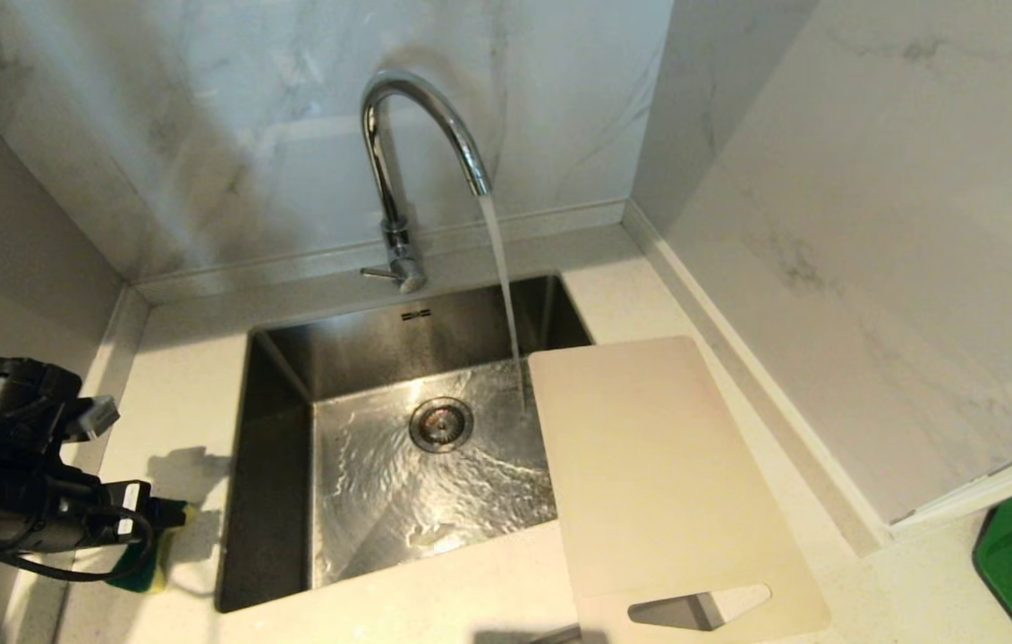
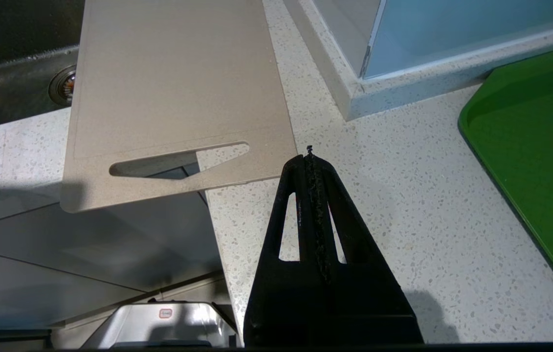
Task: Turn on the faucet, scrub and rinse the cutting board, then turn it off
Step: Pick up the cleaning cloth
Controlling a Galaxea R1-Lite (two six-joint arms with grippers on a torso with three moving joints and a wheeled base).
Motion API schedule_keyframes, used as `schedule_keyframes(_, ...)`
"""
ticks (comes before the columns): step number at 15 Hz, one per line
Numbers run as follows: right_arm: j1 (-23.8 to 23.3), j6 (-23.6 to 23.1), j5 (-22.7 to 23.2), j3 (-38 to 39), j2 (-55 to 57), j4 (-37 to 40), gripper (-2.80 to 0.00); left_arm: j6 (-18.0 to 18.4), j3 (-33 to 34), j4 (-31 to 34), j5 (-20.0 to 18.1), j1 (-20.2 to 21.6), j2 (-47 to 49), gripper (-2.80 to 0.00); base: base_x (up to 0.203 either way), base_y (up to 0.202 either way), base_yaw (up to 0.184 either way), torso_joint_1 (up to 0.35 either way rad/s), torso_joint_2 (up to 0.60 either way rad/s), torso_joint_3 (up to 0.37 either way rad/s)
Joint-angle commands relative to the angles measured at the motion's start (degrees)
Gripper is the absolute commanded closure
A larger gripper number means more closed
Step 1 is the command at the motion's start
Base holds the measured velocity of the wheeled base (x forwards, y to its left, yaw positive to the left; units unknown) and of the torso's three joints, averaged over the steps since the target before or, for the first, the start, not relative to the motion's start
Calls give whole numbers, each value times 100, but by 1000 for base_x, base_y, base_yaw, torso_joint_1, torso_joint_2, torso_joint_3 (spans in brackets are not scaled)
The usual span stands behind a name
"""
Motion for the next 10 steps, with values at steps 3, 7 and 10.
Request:
schedule_keyframes(3,0,3,1,-1,0,3,0,-3,11,-236,-195,205,414,-280,0,0,0,0,0,0)
schedule_keyframes(7,0,3,1,-1,0,3,0,-6,-19,-367,-280,251,698,-280,0,0,0,0,0,0)
schedule_keyframes(10,0,3,1,-1,0,3,0,8,-26,-609,-365,254,796,-280,0,0,0,0,0,0)
